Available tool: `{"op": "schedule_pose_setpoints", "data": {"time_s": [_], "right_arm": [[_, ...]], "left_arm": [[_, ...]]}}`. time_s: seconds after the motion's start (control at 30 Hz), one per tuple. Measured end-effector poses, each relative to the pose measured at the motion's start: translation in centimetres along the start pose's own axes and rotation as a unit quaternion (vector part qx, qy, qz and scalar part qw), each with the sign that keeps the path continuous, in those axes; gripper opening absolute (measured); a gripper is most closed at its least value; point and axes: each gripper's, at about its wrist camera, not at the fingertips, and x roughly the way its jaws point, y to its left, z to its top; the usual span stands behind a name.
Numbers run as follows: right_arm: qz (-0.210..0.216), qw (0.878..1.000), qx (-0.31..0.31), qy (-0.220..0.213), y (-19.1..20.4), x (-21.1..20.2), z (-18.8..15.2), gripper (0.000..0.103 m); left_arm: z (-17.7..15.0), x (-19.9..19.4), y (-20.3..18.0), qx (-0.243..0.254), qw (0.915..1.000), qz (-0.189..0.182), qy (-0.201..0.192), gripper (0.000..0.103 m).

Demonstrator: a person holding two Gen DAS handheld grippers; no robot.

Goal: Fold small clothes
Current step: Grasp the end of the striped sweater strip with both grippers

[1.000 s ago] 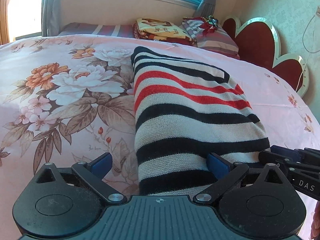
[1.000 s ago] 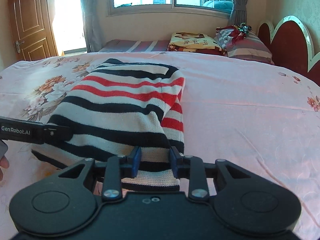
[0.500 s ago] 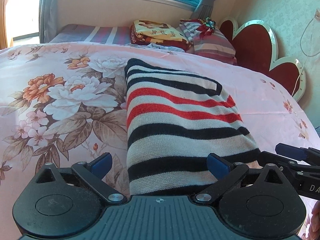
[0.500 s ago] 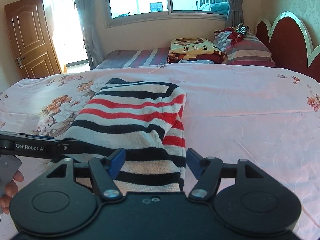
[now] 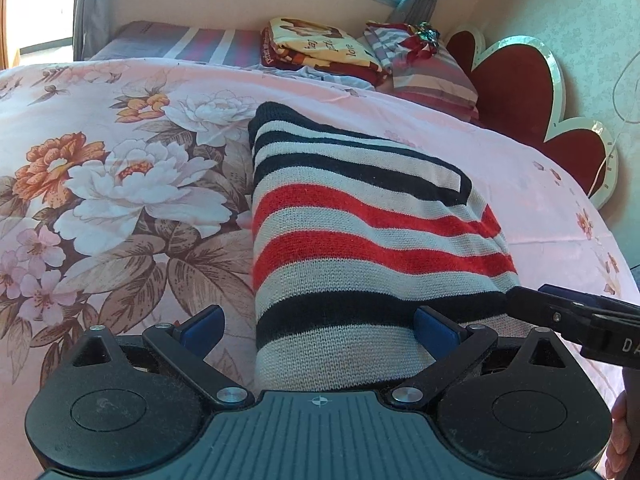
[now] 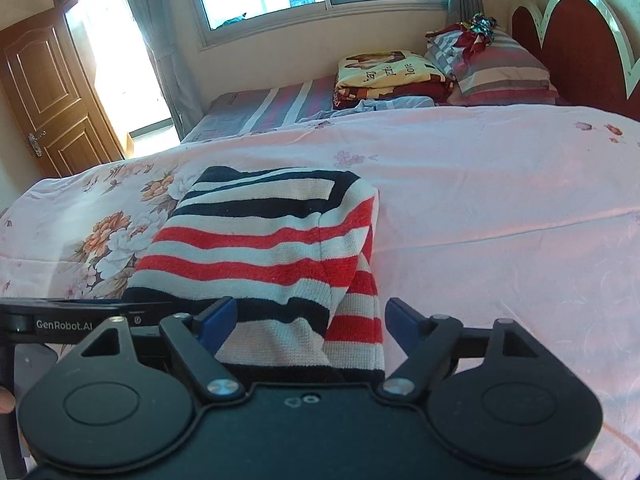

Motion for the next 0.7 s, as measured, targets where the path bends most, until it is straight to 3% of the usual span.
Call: {"op": "schedule_pose_setpoints", "data": {"time_s": [0.17, 0.4, 0.47, 0.6, 0.7], "right_arm": [[0.022, 0.999, 0.036, 0.033, -1.6, 2.8, 0.5, 0.081], [0.059, 0.992, 0.092, 0.062, -3.4, 5.2, 0.3, 0.080], [0.076, 0.990, 0.104, 0.063, -3.5, 5.7, 0.5, 0.069], [0.088, 0.988, 0.108, 0.068, -2.9, 6.2, 0.7, 0.067], [0.102, 0.986, 0.109, 0.072, -3.2, 6.0, 0.9, 0.058]], "left_arm": [[0.2, 1.6, 0.4, -0.010, 0.9993, -0.034, 0.011, 0.099], [0.7, 2.7, -0.2, -0.001, 0.9986, -0.050, 0.015, 0.095], [0.8, 2.8, -0.4, 0.007, 0.9986, -0.050, 0.017, 0.094], [0.9, 2.5, -0.5, 0.005, 0.9983, -0.056, 0.015, 0.084], [1.0, 2.3, -0.6, 0.010, 0.9982, -0.058, 0.012, 0.081]]}}
